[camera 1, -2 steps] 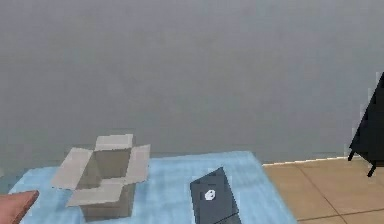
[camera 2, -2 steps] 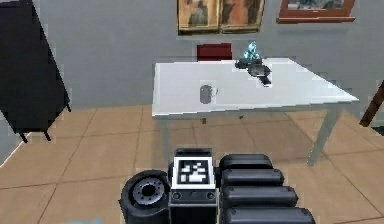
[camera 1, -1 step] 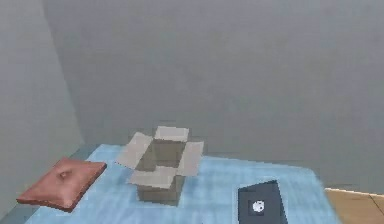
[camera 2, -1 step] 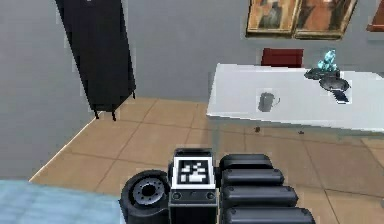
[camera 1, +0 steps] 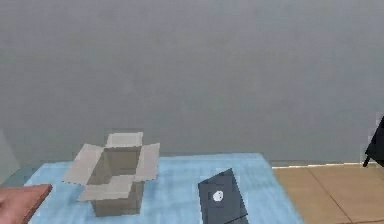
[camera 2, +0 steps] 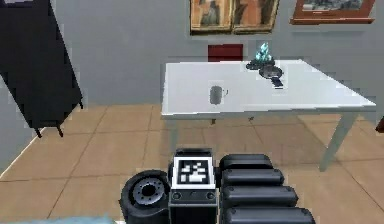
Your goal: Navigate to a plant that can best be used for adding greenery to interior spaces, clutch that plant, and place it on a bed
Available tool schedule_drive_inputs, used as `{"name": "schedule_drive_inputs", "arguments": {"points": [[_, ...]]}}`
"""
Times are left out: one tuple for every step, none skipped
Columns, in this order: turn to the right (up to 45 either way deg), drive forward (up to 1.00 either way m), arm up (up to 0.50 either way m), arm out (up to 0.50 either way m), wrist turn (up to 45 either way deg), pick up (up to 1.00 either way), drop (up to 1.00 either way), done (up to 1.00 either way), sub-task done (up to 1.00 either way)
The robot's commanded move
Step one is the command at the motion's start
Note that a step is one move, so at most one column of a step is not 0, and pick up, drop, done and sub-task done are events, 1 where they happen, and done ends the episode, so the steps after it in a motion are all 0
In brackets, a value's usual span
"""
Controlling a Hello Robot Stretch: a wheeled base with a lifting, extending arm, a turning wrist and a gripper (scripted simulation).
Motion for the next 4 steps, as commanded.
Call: {"name": "schedule_drive_inputs", "arguments": {"points": [[-27.0, 0.0, 0.0, 0.0, 0.0, 0.0, 0.0, 0.0, 0.0], [-24.0, 0.0, 0.0, 0.0, 0.0, 0.0, 0.0, 0.0, 0.0], [0.0, 0.1, 0.0, 0.0, 0.0, 0.0, 0.0, 0.0, 0.0], [45.0, 0.0, 0.0, 0.0, 0.0, 0.0, 0.0, 0.0, 0.0]]}}
